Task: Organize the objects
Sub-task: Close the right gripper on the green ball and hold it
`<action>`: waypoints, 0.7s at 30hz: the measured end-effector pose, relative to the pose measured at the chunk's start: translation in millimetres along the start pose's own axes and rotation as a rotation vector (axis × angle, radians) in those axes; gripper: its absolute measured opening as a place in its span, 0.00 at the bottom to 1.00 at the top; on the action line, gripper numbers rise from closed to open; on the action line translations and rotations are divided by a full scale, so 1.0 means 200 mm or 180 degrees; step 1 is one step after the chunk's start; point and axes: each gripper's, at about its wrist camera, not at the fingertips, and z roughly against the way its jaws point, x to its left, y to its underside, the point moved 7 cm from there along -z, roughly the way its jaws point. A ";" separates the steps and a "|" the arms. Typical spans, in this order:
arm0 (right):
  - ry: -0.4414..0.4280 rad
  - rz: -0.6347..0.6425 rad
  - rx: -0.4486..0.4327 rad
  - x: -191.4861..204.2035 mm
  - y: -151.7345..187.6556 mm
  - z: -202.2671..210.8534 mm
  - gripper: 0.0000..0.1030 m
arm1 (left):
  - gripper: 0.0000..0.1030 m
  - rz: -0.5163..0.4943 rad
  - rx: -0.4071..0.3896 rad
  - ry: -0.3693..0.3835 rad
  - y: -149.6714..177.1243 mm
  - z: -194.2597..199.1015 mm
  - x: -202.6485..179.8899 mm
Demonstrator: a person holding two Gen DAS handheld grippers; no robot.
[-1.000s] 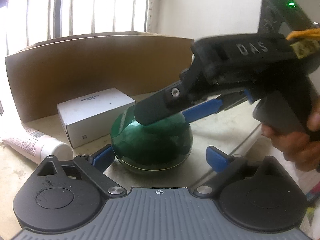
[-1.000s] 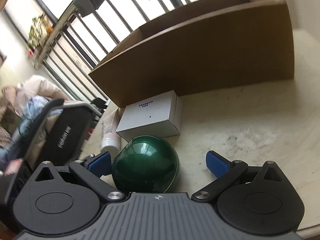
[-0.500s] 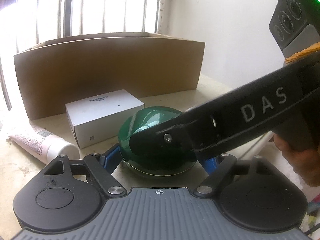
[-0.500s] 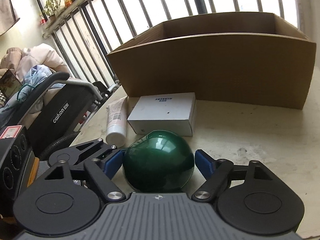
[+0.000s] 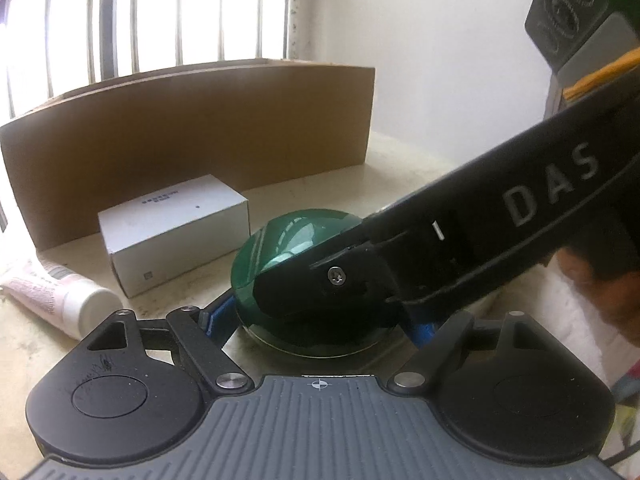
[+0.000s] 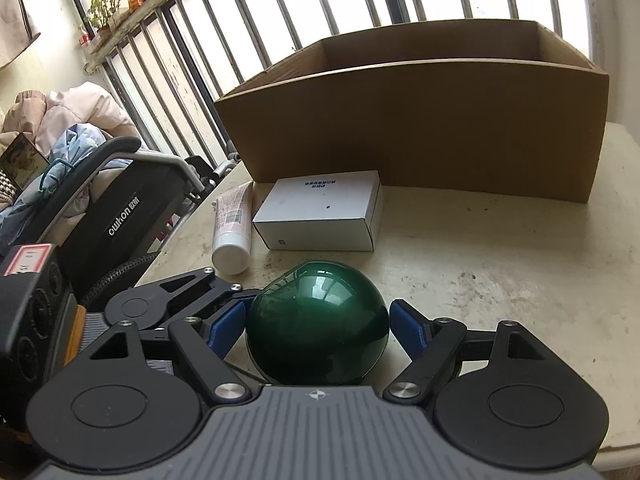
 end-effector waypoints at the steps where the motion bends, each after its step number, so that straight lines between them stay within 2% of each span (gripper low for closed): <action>1: -0.0005 0.0001 0.0004 0.00 0.00 0.00 0.80 | 0.81 -0.0034 -0.0011 -0.0015 0.00 -0.01 0.00; 21: -0.0135 -0.0075 0.0093 -0.01 0.00 -0.05 0.81 | 0.80 0.0017 -0.0077 0.0025 -0.02 -0.08 0.01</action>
